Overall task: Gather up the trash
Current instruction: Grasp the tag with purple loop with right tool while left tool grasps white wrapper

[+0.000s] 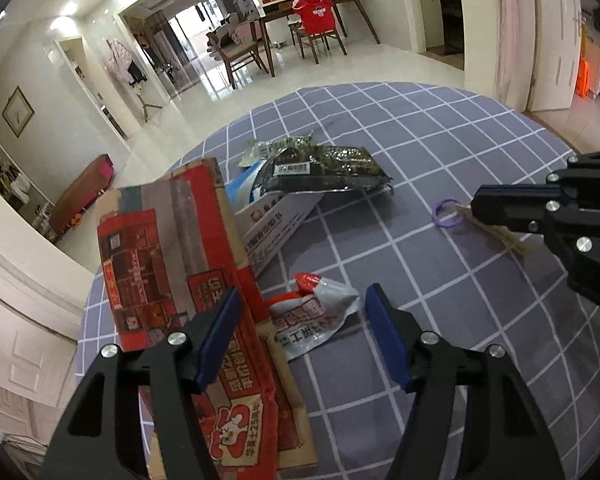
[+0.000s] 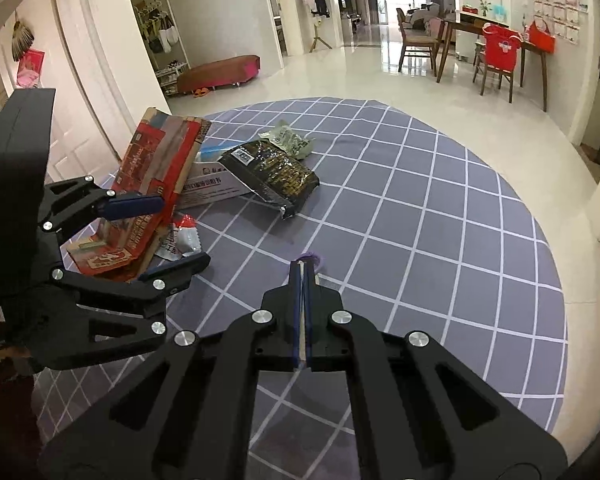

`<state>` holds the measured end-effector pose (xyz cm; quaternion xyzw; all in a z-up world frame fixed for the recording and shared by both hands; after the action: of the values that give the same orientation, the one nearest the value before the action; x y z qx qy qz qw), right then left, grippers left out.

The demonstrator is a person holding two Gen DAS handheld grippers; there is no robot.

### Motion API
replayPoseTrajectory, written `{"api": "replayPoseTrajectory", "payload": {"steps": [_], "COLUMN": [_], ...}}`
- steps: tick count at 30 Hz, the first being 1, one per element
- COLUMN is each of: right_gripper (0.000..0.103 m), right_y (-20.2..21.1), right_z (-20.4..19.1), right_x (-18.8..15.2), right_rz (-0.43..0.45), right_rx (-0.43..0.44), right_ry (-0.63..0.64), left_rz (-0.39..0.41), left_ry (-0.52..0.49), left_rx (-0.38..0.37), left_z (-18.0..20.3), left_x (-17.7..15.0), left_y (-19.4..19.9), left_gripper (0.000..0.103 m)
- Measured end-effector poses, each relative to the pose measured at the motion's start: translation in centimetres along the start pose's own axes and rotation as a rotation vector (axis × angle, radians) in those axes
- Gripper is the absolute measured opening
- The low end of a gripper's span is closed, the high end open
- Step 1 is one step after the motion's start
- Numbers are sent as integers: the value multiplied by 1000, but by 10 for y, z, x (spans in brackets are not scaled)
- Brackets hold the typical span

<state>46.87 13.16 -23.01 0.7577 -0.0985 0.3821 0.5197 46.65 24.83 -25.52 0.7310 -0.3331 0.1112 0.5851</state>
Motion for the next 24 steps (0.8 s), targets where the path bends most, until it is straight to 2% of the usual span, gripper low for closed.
{"api": "replayPoseTrajectory", "payload": {"steps": [3, 5, 7, 8, 12, 14, 17, 24], "right_gripper": [2, 2, 2, 2, 1, 1, 2, 3], "right_y": [0, -2, 1, 2, 9, 12, 17, 15], "right_z": [-1, -3, -3, -3, 0, 3, 7, 6], "right_x": [-1, 0, -1, 0, 0, 1, 1, 1], "right_rz": [0, 2, 8, 12, 27, 32, 39, 18], "right_rx": [2, 6, 7, 6, -1, -3, -7, -44], "right_ry": [-1, -6, -6, -7, -13, -21, -33, 7], "left_rz": [2, -3, -6, -5, 10, 38, 83, 180], "left_ry": [-1, 3, -4, -5, 53, 100, 125, 182], "left_rx": [8, -8, 1, -8, -41, -94, -130, -158], "left_z": [1, 6, 7, 9, 4, 4, 5, 11], "left_x": [-1, 1, 3, 3, 5, 8, 13, 29], "left_y": [0, -1, -2, -1, 3, 12, 28, 64], "left_gripper": [57, 46, 44, 32, 26, 25, 24, 24]}}
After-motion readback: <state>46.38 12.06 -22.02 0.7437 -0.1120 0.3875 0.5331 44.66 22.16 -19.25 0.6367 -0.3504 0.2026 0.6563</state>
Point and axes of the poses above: each gripper's, at about its wrist camera, not at the fingertips, and y roughly against the way its jaws point, z to its right, x to its top, the point moved 10 cm from there along -y, roughly the way its jaws point
